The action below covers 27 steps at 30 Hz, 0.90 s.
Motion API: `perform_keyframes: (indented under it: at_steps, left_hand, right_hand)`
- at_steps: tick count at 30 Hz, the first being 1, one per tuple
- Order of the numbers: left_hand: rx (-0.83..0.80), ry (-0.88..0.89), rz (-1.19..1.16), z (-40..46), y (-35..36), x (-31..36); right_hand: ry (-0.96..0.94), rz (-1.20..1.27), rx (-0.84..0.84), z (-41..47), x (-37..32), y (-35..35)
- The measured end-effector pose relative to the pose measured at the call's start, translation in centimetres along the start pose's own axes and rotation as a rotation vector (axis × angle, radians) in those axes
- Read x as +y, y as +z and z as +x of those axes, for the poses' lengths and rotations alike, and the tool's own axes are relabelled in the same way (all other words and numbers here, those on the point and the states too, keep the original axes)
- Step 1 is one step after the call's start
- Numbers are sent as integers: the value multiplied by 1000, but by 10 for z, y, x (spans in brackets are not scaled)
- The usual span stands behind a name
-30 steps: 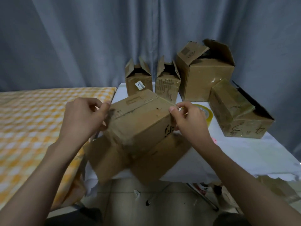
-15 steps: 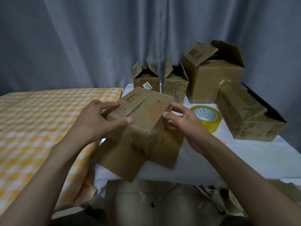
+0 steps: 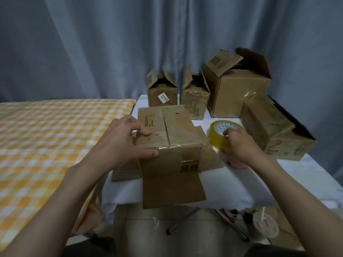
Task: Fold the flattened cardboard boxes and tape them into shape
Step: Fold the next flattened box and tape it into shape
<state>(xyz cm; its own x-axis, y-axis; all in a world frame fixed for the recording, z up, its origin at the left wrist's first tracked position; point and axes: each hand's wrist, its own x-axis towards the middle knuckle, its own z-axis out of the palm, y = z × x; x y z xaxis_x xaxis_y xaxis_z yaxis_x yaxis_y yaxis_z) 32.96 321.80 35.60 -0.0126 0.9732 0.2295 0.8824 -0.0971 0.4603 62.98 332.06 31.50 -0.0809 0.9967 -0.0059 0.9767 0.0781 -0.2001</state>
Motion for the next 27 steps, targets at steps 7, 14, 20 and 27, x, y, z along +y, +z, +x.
perform_keyframes:
  at_steps: [7,14,20,27]
  left_hand:
    - [116,76,-13,6,15,31]
    - [191,218,-188,16,34,81]
    - [207,301,-303,21,49,111]
    - [311,361,-410,18,57,129]
  right_hand:
    - [-132,209,363,-10,8,-3]
    - [-406,479,518,-45,16,-24]
    - [-565,522,467,-67,28,-28]
    - [-596,564,432,-75,37,-29]
